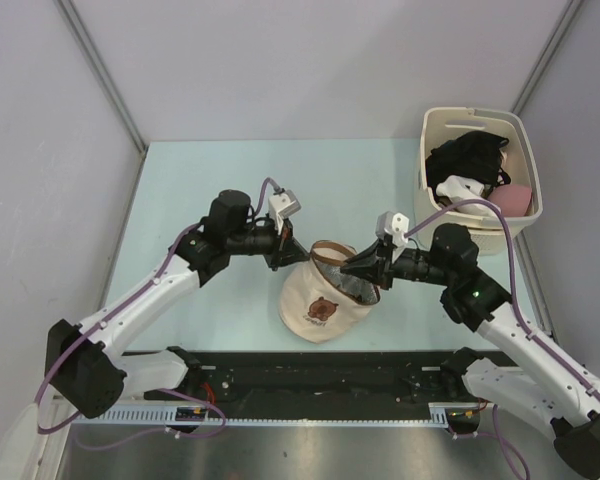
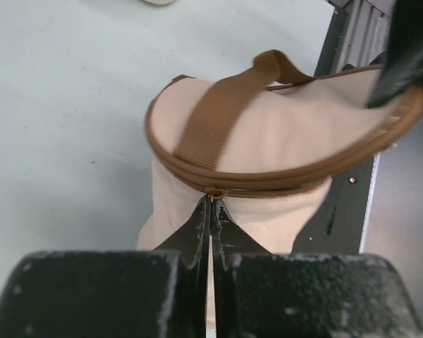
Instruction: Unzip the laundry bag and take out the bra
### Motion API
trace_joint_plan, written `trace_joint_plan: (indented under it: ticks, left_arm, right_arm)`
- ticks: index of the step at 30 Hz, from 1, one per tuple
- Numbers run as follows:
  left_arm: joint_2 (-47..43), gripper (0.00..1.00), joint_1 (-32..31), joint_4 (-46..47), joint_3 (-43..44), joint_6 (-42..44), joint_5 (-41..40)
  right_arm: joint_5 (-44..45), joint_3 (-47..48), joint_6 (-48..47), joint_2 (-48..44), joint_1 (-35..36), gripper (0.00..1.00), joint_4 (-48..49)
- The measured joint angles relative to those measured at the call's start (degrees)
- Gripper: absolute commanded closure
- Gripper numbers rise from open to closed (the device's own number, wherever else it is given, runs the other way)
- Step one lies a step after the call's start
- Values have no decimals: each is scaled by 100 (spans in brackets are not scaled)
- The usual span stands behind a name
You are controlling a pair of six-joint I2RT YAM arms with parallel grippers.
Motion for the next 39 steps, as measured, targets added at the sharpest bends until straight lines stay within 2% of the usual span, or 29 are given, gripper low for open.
trace_joint_plan:
  ticks: [10, 19, 21, 22, 24, 26, 27, 28, 30, 33, 37, 39]
  left_arm:
    - [221, 99, -33, 214, 199, -157, 221]
    - [968, 100, -70, 555, 671, -522, 568]
    - [1108, 88, -70, 586, 748, -610, 562]
    - [1165, 71, -68, 570, 785, -629, 511]
    - [1207, 54, -55, 472, 852, -654, 225]
    - [1178, 22, 15, 295, 920, -715, -352]
    - [1130, 17, 57, 236, 940, -684, -623]
    - [1021, 6, 96, 127, 940, -741, -1073]
    - [662, 3, 151, -103, 940, -785, -1759]
    - [-85, 15, 170, -299, 942, -916, -2284]
    - [-1038, 15, 116, -219, 966, -1421, -2022]
    - [-1198, 14, 0, -96, 911, -1602, -1856]
  right_arm:
    - [-719, 0, 249, -957, -35, 100, 4]
    - [-817, 0, 601, -1056, -101, 100, 52]
    - [-599, 0, 643, -1043, -101, 100, 37]
    - [-426, 0, 691, -1032, -101, 100, 33]
    - [-22, 2, 846, -986, -96, 100, 55]
    - [426, 28, 1049, -896, -55, 100, 122]
    - [713, 59, 1145, -809, -44, 100, 173]
    - [935, 83, 1248, -743, -33, 100, 225]
    - [1521, 142, 1565, -483, -7, 100, 332]
    - [2267, 190, 2050, -70, 61, 100, 435]
    - [3307, 192, 2446, 461, 481, 100, 490]
    - [3757, 192, 2481, 651, 791, 100, 575]
